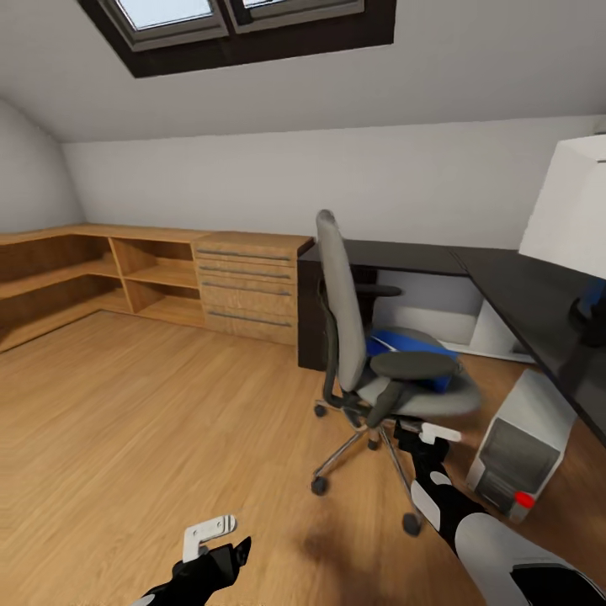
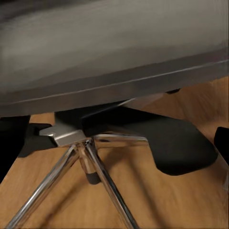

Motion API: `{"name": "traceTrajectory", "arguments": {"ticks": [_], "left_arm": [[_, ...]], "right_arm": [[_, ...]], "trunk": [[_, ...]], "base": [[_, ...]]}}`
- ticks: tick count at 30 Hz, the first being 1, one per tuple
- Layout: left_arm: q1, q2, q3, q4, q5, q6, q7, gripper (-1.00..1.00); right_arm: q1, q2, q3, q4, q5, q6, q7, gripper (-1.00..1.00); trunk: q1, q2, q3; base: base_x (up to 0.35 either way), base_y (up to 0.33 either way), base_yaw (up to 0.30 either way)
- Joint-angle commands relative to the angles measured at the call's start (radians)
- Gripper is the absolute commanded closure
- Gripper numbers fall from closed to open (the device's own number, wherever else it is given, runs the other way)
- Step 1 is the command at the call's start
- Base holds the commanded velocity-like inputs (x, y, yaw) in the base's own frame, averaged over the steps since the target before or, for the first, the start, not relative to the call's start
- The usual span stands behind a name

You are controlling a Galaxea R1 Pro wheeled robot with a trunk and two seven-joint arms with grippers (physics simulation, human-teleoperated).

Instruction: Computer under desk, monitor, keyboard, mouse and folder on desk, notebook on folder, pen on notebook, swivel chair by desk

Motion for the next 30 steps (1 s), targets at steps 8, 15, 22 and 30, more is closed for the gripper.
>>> {"name": "traceTrajectory", "arguments": {"ticks": [8,15,22,30], "left_arm": [[0.000,0.000,-0.001,-0.001,0.011,0.003,0.009,-1.00],[0.000,-0.001,-0.001,-0.001,0.010,0.002,0.009,-1.00],[0.000,-0.001,-0.003,-0.001,0.010,0.001,0.009,-1.00],[0.000,-0.001,-0.004,-0.001,0.009,0.001,0.009,-1.00]], "right_arm": [[-0.001,0.000,0.004,-0.001,-0.003,-0.003,-0.001,-1.00],[-0.001,0.000,0.004,-0.001,-0.003,-0.003,-0.001,-1.00],[-0.001,0.000,0.004,-0.001,-0.003,-0.003,-0.001,-1.00],[-0.001,0.001,0.004,0.001,-0.003,-0.003,-0.001,-1.00]], "trunk": [[0.000,0.000,-0.001],[0.000,0.000,-0.001],[0.000,0.000,-0.001],[0.000,0.000,-0.001]], "base": [[0.000,0.000,0.276],[0.000,0.000,0.276],[-0.041,0.164,0.276],[-0.006,0.067,0.169]]}}
